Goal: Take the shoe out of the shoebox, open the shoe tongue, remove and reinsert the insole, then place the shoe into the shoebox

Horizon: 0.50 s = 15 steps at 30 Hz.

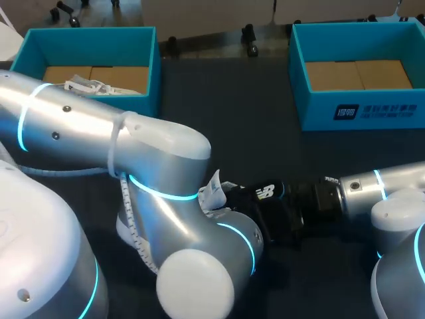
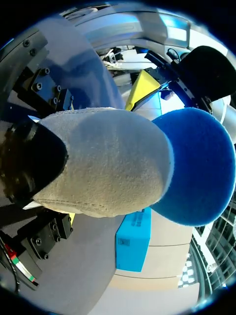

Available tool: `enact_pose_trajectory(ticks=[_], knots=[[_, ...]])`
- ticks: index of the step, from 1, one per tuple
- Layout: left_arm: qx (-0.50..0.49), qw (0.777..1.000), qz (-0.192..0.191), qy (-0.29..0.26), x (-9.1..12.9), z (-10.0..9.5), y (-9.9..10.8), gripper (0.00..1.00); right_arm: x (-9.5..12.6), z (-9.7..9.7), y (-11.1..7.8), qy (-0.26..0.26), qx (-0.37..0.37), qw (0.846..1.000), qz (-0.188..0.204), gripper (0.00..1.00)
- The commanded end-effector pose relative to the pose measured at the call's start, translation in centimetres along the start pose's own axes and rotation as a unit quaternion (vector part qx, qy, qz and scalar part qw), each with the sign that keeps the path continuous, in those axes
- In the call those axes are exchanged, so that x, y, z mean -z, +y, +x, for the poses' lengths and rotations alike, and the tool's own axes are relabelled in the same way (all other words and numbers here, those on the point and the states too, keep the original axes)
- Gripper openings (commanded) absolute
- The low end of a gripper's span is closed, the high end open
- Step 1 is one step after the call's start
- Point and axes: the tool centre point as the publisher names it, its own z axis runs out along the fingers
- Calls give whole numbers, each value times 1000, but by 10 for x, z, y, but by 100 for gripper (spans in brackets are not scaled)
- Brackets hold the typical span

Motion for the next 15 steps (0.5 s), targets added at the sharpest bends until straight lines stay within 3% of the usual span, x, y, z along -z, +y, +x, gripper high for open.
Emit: enact_pose_trajectory(ticks=[1,15], knots=[[4,1000,1,-25,-6,5,-2,37,0,1,1,0,0,1000,3,0],[11,999,-9,-41,-23,-1,-1,34,0,1,1,0,0,1000,3,0]])
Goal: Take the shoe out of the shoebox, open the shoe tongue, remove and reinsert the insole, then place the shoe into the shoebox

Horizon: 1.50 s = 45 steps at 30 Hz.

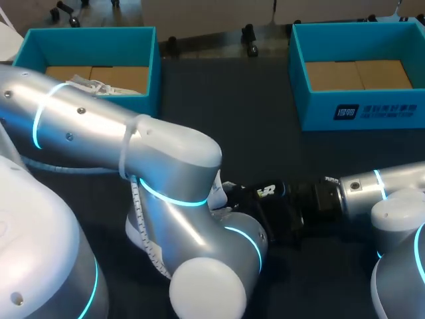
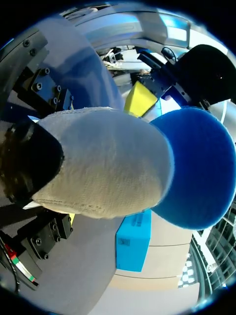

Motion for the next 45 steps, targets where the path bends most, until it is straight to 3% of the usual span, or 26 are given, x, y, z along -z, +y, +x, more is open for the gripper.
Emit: enact_pose_trajectory(ticks=[1,14,37,41,45], knots=[[3,1000,-4,-9,-8,7,-3,33,0,1,2,0,0,1000,2,0],[16,1000,-7,13,-7,-3,-2,0,0,1,2,0,0,1000,2,0],[39,997,17,71,4,-14,-23,0,0,1,2,0,0,1000,2,0],[33,995,29,88,6,-14,-18,26,0,1,2,0,0,1000,2,0],[27,994,39,95,12,-14,-11,30,0,1,2,0,0,1000,2,0]])
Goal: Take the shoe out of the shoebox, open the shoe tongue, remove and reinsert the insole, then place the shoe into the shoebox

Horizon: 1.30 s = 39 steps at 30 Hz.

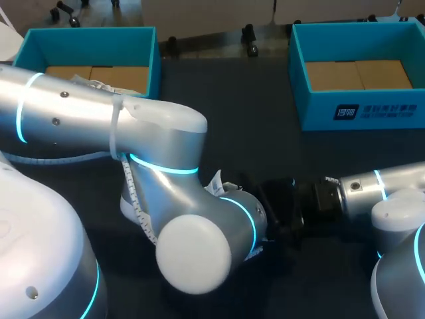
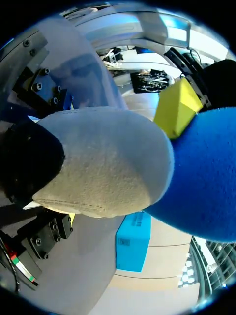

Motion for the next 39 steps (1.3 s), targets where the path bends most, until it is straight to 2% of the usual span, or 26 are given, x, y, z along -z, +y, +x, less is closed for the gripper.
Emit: enact_pose_trajectory(ticks=[1,8,21,31,39], knots=[[-6,999,16,28,9,-8,15,31,0,1,2,0,0,1000,2,0],[-26,999,29,37,14,-6,27,32,0,1,2,0,0,1000,2,0],[-47,997,38,45,22,6,32,41,0,1,2,0,0,1000,2,0],[-46,997,49,40,20,7,29,39,0,1,2,0,0,1000,2,0],[-44,997,54,26,8,10,27,36,0,1,2,0,0,1000,2,0]])
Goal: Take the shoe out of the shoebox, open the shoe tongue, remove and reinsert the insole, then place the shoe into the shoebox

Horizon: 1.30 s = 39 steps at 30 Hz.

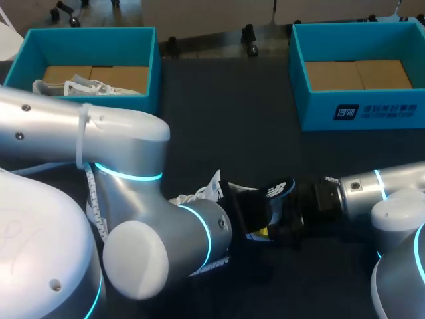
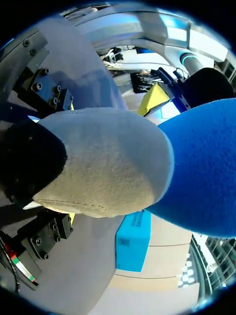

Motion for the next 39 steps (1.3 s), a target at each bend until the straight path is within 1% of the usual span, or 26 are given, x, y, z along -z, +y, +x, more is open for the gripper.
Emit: enact_pose_trajectory(ticks=[1,6,9,15,21,25,26,28,29,30,39], knots=[[4,1000,3,-11,-10,5,-1,36,0,1,1,0,0,1000,3,0],[8,999,8,-32,-17,6,-1,35,0,1,1,0,0,1000,3,0],[8,1000,7,-29,-20,7,-1,35,0,1,1,0,0,1000,3,0],[12,999,12,-30,-22,6,2,29,0,1,1,0,0,1000,3,0],[14,999,19,-37,-24,2,2,28,0,1,1,0,0,1000,3,0],[15,999,20,-38,-29,0,0,27,0,1,1,0,0,1000,3,0],[16,999,19,-38,-30,-1,-1,24,0,1,1,0,0,1000,3,0],[20,999,19,-38,-32,-2,-1,11,0,1,1,0,0,1000,3,0],[20,999,19,-38,-33,-3,-1,2,0,1,1,0,0,1000,3,0],[21,999,19,-38,-34,-4,-1,0,0,1,1,0,0,1000,3,0],[31,999,19,-36,-38,-12,-2,0,0,1,1,0,0,1000,3,0]])
